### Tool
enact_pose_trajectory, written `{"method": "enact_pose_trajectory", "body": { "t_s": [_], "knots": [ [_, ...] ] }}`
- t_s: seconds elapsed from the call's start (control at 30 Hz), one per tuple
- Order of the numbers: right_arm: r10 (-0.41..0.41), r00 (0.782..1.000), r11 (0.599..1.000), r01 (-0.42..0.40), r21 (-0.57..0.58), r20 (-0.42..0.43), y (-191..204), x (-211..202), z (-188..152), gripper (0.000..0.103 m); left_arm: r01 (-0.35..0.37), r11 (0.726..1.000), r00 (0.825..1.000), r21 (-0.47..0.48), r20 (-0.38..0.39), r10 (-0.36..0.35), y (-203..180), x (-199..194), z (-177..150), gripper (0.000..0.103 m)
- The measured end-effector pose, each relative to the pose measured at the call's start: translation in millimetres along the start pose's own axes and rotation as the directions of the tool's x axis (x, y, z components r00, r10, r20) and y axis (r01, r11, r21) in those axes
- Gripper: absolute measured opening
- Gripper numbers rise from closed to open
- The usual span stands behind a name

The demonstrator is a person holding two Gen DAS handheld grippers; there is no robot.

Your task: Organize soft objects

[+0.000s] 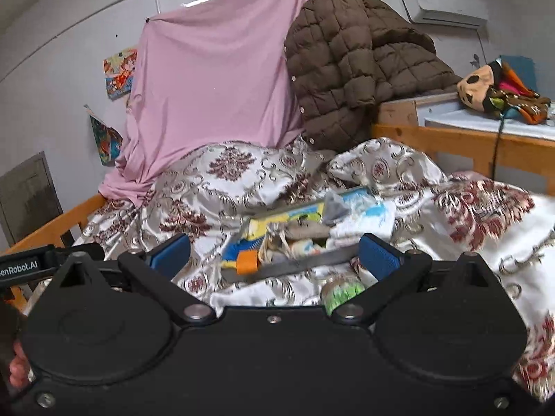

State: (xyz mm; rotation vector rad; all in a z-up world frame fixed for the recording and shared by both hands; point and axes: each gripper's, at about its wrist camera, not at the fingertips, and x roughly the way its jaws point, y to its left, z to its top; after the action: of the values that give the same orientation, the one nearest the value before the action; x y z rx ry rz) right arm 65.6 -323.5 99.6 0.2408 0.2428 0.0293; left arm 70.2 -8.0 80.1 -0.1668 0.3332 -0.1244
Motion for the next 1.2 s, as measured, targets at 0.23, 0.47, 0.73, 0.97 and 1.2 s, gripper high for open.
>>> {"method": "enact_pose_trajectory", "body": {
  "t_s": [0.23, 0.47, 0.73, 0.97, 1.2],
  "knots": [
    [-0.025, 1.0, 0.999, 0.025, -0.02, -0.019, 7.1, -26.9, -29.0, 0.102, -0.048, 0.998, 0.999, -0.037, -0.027, 0.047, 17.9, -14.7, -24.8, 0.102],
    [-0.052, 0.997, 0.996, 0.048, -0.069, -0.052, 22.7, -26.9, -43.3, 0.102, -0.067, 0.997, 0.998, -0.044, -0.019, 0.066, 25.6, -31.7, -36.8, 0.102],
    [-0.067, 0.995, 0.994, 0.06, -0.092, -0.077, 36.1, -33.8, -55.9, 0.102, -0.118, 0.99, 0.991, -0.078, -0.081, 0.111, 34.0, -42.7, -66.8, 0.102],
    [-0.078, 0.991, 0.991, 0.066, -0.112, -0.106, 40.2, -33.8, -64.5, 0.102, -0.125, 0.99, 0.987, -0.063, -0.106, 0.118, 32.6, -43.2, -77.0, 0.102],
    [-0.086, 0.989, 0.991, 0.072, -0.116, -0.122, 38.7, -31.2, -67.6, 0.102, -0.132, 0.99, 0.986, -0.051, -0.113, 0.125, 30.7, -42.9, -80.8, 0.102]
  ]
}}
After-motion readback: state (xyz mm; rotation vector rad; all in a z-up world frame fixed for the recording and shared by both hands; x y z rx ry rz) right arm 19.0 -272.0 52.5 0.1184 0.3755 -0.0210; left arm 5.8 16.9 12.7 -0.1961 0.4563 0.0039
